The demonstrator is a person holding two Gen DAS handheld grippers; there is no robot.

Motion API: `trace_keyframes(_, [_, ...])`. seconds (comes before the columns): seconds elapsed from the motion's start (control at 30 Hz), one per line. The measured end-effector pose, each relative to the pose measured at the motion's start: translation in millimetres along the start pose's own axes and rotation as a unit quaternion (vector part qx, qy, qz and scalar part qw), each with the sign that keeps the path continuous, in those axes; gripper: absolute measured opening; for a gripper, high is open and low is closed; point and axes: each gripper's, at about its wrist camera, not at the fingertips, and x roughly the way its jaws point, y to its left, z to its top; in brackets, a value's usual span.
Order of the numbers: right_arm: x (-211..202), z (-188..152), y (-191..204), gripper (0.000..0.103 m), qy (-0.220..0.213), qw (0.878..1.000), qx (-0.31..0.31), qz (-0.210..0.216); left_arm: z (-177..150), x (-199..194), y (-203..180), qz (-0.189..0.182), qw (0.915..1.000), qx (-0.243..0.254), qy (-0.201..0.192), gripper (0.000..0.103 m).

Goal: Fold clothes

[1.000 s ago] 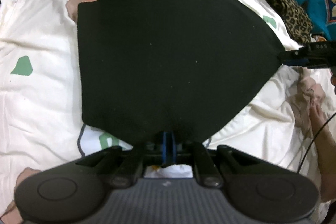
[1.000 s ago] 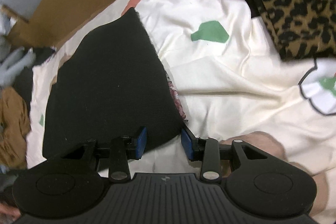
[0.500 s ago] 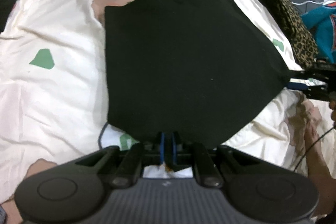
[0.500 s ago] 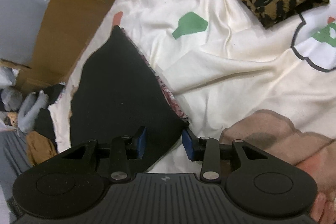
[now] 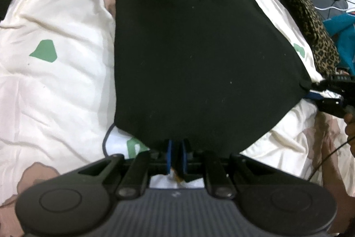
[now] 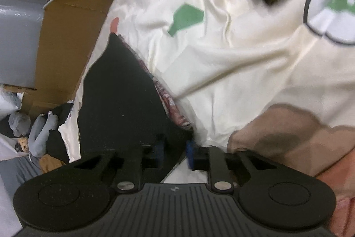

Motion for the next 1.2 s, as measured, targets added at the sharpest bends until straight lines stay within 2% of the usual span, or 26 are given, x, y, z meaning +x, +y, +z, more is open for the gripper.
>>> trace_keyframes(0.17, [-12.3, 3.6, 10.7, 0.02, -0.007, 0.999, -0.031, 0.026, 0.5, -1.0, 3.5, -0.006, 0.9998, -0.017, -0.003, 0.01])
trace_keyframes(0.27, [-4.8, 2.7, 8.8, 0.022, 0.004, 0.999, -0.025, 0.024, 0.4, -5.1, 3.9, -0.01, 0.9997, -0.02, -0.013, 0.011])
trace_keyframes(0.3, [-2.4, 2.7, 6.8, 0.026, 0.006, 1.0, -0.022, 0.022, 0.3, -6.0, 3.9, -0.011, 0.9996, -0.02, -0.014, 0.012])
trace_keyframes(0.4, [5.8, 3.0, 1.9, 0.03, 0.012, 1.0, -0.021, 0.013, -2.0, -5.2, 3.7, -0.011, 0.9997, -0.02, -0.006, 0.013])
trace_keyframes(0.53, [10.9, 3.9, -0.2, 0.03, 0.012, 1.0, -0.022, 0.015, -5.2, -2.9, 7.1, -0.017, 0.9997, -0.015, -0.002, 0.023])
trace_keyframes(0.57, [11.1, 4.1, 0.2, 0.027, 0.012, 1.0, -0.022, 0.019, -6.8, -3.6, 7.4, -0.016, 0.9998, -0.014, -0.001, 0.026])
trace_keyframes(0.6, [10.0, 4.2, 1.2, 0.011, 0.013, 0.999, -0.026, 0.021, -10.5, -3.6, 7.7, -0.016, 0.9998, -0.015, 0.001, 0.029])
trace_keyframes(0.63, [8.6, 5.0, 2.8, 0.007, 0.013, 0.999, -0.031, 0.022, -12.4, -3.9, 7.9, -0.018, 0.9997, -0.016, 0.004, 0.035])
trace_keyframes(0.67, [6.4, 6.0, 5.3, 0.007, 0.011, 0.999, -0.035, 0.022, -14.0, -4.3, 8.1, -0.021, 0.9996, -0.018, 0.006, 0.039])
trace_keyframes(0.87, [-7.2, 13.4, 28.2, 0.005, -0.013, 0.998, -0.068, -0.005, -18.3, 1.8, 2.6, -0.04, 0.999, -0.013, 0.015, 0.043])
trace_keyframes(1.0, [-15.9, 25.0, 39.6, 0.005, -0.032, 0.996, -0.084, -0.007, -15.1, 4.9, -2.9, -0.062, 0.9979, -0.008, 0.019, 0.04])
trace_keyframes(1.07, [-19.4, 32.0, 42.9, 0.005, -0.04, 0.995, -0.087, -0.007, -15.1, 7.3, -7.3, -0.073, 0.997, -0.003, 0.023, 0.028])
trace_keyframes(1.17, [-21.2, 43.0, 44.8, 0.005, -0.049, 0.995, -0.09, -0.01, -15.5, 14.1, -14.9, -0.091, 0.995, -0.001, 0.04, 0.017])
trace_keyframes(1.2, [-21.1, 46.4, 45.6, 0.005, -0.051, 0.994, -0.093, -0.012, -15.7, 16.0, -16.8, -0.098, 0.9942, -0.007, 0.043, 0.016])
